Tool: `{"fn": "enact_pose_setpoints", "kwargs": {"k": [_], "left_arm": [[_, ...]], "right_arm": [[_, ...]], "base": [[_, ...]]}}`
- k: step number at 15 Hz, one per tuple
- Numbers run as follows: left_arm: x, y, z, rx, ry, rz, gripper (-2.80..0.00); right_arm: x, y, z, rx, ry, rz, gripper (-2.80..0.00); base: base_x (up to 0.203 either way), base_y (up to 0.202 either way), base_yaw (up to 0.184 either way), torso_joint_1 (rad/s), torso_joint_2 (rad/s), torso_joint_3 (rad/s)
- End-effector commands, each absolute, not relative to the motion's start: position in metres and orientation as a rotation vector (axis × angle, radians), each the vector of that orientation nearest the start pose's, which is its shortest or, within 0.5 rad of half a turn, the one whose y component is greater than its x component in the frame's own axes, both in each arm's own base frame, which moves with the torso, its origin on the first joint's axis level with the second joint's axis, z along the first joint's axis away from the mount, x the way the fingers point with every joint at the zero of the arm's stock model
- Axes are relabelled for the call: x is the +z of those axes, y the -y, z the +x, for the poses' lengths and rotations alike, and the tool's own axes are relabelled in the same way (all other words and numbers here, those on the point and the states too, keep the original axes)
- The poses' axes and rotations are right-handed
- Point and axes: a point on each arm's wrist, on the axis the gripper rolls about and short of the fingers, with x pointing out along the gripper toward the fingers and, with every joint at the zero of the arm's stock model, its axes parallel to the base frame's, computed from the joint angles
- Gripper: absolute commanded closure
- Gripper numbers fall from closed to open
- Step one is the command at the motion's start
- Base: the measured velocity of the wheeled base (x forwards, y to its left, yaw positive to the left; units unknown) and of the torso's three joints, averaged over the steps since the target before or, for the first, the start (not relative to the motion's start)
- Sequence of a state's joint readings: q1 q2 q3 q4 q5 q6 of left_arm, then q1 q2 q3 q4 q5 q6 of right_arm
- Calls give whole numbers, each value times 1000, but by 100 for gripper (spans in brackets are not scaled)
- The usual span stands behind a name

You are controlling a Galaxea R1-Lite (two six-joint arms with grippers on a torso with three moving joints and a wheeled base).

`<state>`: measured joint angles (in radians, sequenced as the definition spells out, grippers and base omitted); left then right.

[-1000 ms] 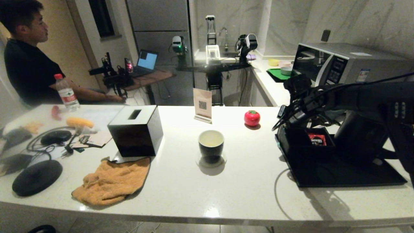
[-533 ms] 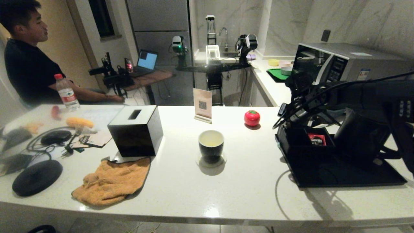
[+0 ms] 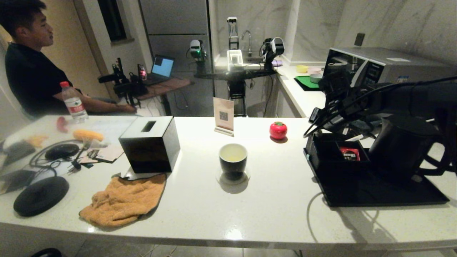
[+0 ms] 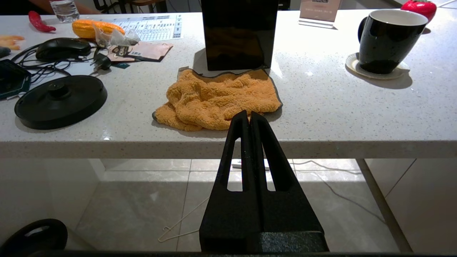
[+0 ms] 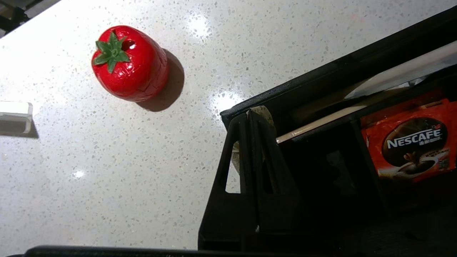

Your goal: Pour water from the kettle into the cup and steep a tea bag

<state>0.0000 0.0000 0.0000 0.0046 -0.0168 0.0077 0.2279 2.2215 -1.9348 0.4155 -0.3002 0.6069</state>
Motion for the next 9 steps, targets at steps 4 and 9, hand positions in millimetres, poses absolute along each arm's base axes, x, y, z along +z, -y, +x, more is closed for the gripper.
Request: {"fn": "enact_pose_setpoints", "kwargs": {"k": [4, 9], "left_arm": [[75, 0, -23, -17, -5, 8, 0], [75, 0, -23, -17, -5, 8, 0]], "right_arm": [[219, -96, 426, -251, -588, 412, 0], [235, -97, 412, -233, -569, 412, 0]], "base": [[0, 0, 0, 0, 0, 0], [0, 0, 0, 0, 0, 0]]}}
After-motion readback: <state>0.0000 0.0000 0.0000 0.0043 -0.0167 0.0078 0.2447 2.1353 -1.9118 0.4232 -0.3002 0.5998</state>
